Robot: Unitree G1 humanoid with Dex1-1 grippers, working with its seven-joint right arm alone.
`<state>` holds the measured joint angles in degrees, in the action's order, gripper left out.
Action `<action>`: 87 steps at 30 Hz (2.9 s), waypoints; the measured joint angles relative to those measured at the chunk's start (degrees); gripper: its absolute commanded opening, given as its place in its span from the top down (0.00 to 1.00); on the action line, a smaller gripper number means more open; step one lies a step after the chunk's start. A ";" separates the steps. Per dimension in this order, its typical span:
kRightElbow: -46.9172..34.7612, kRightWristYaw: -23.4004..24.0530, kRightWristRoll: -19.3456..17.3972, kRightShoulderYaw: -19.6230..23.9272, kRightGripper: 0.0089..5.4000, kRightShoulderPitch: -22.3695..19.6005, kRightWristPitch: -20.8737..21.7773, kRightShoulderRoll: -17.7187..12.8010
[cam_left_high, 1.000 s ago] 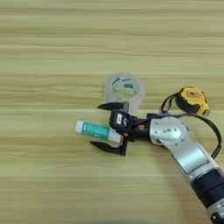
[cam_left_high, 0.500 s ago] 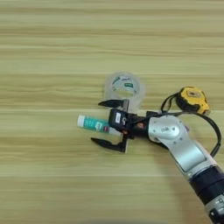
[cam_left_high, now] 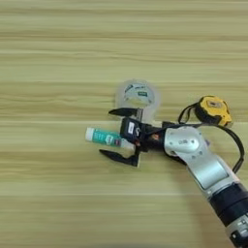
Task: Move the objects on the table
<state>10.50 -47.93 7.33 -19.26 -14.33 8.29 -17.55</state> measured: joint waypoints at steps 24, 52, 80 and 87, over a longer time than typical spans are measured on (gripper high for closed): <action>-17.03 -6.87 -22.57 14.80 0.00 0.50 -11.88 -5.20; -11.02 -13.71 -16.14 13.91 0.00 10.73 -12.46 -14.12; 4.29 -3.15 -4.29 13.35 0.00 5.01 0.04 -14.01; 5.94 -2.25 -4.43 13.59 0.00 3.90 1.03 -13.89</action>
<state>16.44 -50.18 2.90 -5.67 -10.43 9.31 -31.44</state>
